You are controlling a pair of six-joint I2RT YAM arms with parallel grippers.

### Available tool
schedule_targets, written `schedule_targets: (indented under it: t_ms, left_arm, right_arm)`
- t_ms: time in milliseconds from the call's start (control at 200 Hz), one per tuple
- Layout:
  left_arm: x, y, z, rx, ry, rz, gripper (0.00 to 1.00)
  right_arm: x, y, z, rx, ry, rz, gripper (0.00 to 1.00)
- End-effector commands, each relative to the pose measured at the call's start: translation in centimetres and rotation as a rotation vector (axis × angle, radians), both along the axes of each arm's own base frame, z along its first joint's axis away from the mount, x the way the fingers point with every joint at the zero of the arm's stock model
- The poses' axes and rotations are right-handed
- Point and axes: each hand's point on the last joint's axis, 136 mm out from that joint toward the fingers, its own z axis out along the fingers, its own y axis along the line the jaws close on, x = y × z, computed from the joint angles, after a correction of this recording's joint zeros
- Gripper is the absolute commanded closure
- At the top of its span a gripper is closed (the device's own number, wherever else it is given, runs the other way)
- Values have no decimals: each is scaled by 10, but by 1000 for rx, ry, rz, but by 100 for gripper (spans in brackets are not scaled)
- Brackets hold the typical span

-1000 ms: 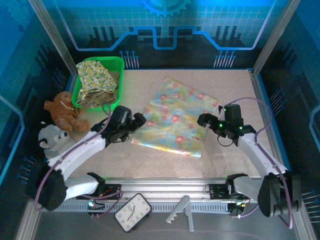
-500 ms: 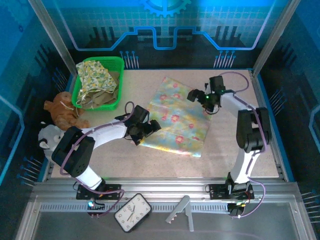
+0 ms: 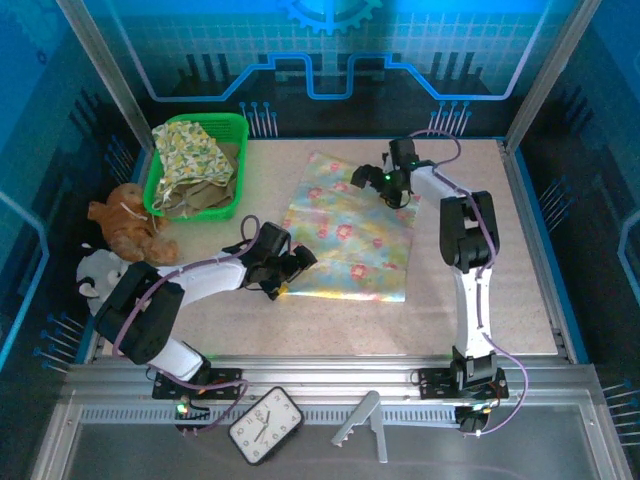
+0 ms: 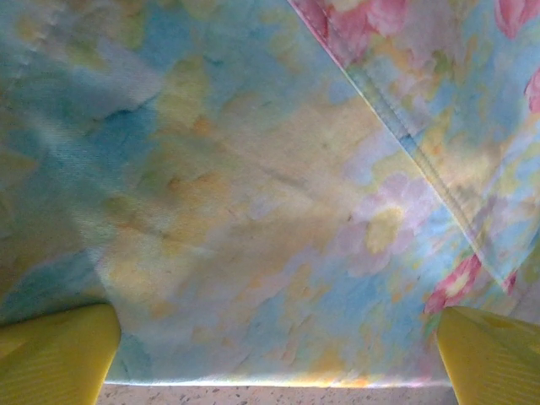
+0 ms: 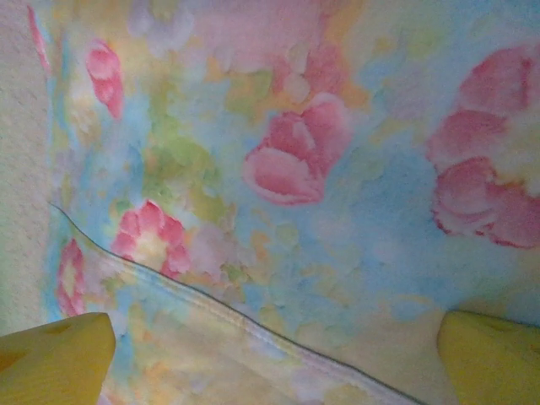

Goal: Fold and stack the skirts

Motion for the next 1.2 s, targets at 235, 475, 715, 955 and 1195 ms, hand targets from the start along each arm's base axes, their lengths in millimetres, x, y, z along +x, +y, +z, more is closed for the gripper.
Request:
schedule_targets:
  t_ms: [235,475,715,955,1195]
  left_arm:
    - [-13,30,47,75,-71,60,1]
    - [-50,89,36,197,-11,220,1]
    - [-70,105,24,145,14,298,15]
    - [-54,90,18,59,4,290,34]
    - [-35,78,12,134,63,189,43]
  right_arm:
    - [-15,16,57,45,-44,42,0]
    - [-84,-17,77,17,-57,-34,0]
    - [-161,-55,72,-80,-23,-126,0]
    - [-226,-76,66,-110,37,-142,0]
    - [-263,-83,54,-101,81,-158,0]
